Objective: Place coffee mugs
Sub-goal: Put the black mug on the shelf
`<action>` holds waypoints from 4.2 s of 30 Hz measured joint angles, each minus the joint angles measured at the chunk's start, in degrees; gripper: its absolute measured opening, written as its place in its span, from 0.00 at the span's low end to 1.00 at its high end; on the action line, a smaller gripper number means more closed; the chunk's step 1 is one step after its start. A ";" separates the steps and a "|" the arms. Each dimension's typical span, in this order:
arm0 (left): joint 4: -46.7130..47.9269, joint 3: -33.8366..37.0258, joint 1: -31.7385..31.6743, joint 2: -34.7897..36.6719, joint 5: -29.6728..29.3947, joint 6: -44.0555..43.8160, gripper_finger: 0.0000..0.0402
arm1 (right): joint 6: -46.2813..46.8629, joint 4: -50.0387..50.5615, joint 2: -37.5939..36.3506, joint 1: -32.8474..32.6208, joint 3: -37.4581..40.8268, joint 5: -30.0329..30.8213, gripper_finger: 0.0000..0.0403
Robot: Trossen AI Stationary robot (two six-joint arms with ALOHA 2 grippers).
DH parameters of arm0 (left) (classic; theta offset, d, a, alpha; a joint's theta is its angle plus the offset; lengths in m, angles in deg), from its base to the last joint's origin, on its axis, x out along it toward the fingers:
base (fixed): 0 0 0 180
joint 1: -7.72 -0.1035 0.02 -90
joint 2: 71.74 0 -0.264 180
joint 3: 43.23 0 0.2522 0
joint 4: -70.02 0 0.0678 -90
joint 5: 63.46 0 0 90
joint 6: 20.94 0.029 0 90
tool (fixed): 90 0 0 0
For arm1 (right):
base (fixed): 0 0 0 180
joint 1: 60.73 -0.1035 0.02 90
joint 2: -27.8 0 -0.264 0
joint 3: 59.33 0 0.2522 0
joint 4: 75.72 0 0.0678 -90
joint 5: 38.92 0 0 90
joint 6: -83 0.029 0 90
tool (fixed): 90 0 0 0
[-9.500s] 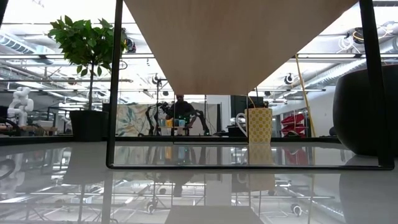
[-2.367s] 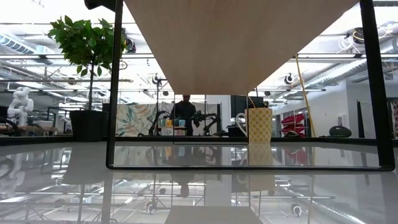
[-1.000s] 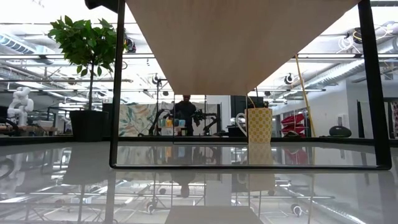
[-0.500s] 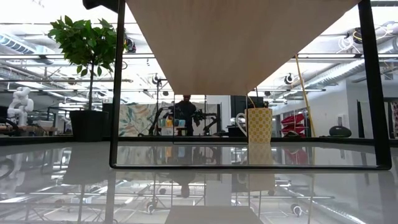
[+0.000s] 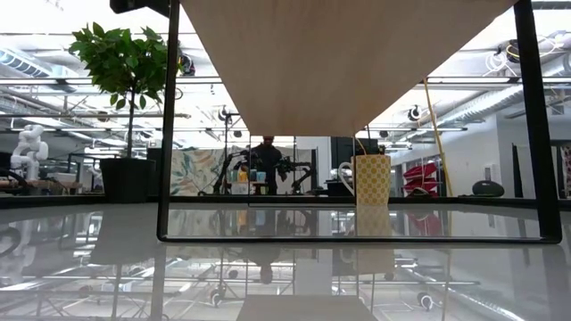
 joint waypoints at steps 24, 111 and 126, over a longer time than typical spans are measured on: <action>-37.58 -1.71 12.31 -9.84 -4.76 -12.92 0.27 | 14.44 -4.85 -22.69 -2.28 16.63 -4.98 0.36; -7.13 15.58 29.18 -26.91 23.98 -54.81 0.57 | 34.00 -13.23 -30.94 -5.68 36.52 -15.05 0.36; -2.54 10.20 26.03 -26.21 22.72 -45.62 0.17 | 38.07 -16.74 -30.80 -5.68 36.50 -13.93 0.36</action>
